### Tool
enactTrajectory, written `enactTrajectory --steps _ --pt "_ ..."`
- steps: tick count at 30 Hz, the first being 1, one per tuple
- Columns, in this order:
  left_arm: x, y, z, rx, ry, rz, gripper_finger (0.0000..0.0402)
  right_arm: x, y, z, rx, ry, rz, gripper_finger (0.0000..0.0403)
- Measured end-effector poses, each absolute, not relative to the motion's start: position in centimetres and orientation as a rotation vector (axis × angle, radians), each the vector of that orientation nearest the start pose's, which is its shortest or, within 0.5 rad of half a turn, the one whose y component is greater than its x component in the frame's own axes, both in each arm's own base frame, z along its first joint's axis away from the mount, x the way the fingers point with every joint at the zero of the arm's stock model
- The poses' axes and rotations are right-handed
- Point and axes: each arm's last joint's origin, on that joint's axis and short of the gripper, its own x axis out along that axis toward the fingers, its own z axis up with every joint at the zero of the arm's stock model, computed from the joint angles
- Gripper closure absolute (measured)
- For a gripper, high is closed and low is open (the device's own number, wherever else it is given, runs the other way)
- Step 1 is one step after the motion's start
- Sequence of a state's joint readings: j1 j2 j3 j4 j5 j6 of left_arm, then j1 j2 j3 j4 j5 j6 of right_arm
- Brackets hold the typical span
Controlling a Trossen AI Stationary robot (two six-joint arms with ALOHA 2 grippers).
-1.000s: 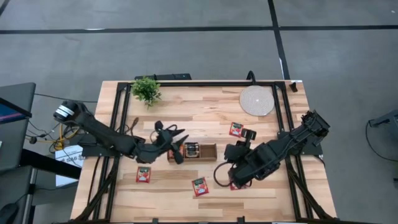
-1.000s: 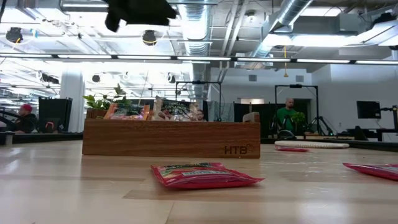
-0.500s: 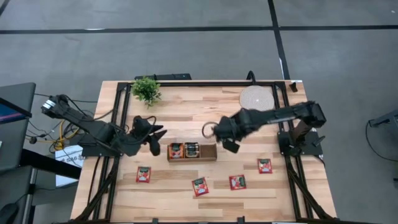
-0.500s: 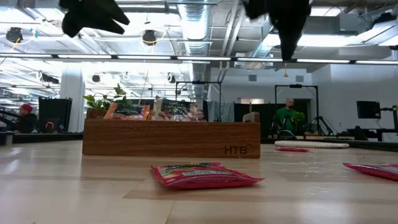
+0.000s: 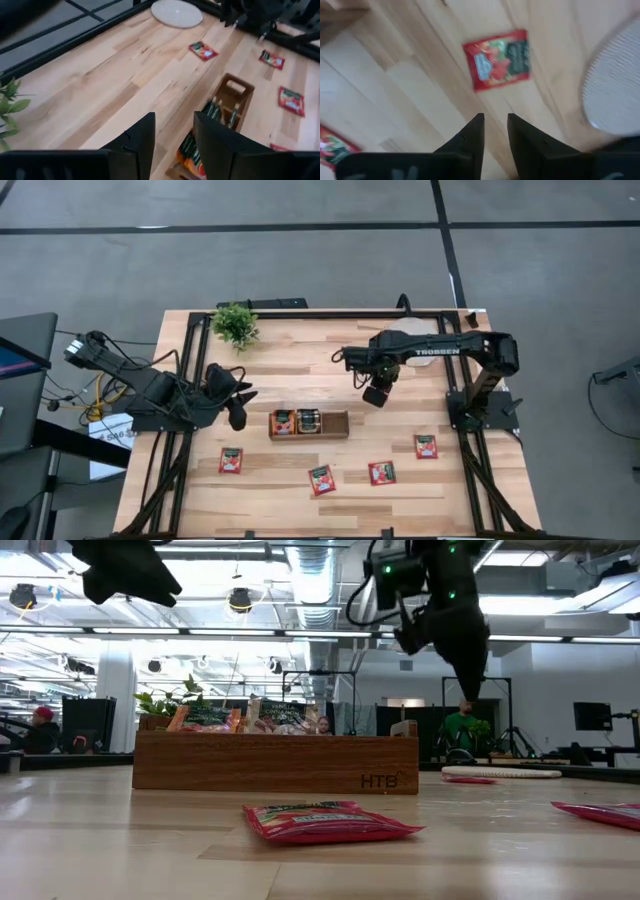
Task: Pick & Place Tea
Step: Put the red tea bag into the right section of the wooden organizer
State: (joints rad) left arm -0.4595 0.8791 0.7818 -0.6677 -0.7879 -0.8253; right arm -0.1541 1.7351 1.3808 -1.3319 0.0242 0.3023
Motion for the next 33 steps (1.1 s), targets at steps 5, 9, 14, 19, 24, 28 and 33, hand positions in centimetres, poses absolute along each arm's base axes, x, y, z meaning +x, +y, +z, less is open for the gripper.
enactTrajectory --steps 5,9,14,19,24,28,33 --pt "15.5 -5.4 27.9 -0.324 0.474 0.538 0.0276 30.0 -6.2 23.2 0.390 1.608 -0.377 0.0275" --pt "15.4 -5.3 27.8 -0.309 0.491 0.544 0.0276 29.7 -7.9 23.2 0.433 1.589 -0.418 0.0234" --pt "15.3 -5.3 27.7 -0.305 0.501 0.542 0.0276 29.3 -10.1 22.7 0.496 1.586 -0.467 0.0219" --pt "15.3 -5.4 27.7 -0.314 0.515 0.525 0.0276 29.3 -11.5 21.4 0.519 1.630 -0.461 0.0227" --pt "15.4 -5.5 27.6 -0.331 0.539 0.494 0.0276 29.9 -11.8 19.6 0.514 1.688 -0.445 0.0231" --pt "15.3 -5.5 27.6 -0.338 0.543 0.489 0.0276 30.3 -12.0 17.9 0.509 1.744 -0.431 0.0228" --pt "15.3 -5.5 27.6 -0.341 0.544 0.490 0.0276 30.7 -12.2 16.0 0.492 1.807 -0.415 0.0230"
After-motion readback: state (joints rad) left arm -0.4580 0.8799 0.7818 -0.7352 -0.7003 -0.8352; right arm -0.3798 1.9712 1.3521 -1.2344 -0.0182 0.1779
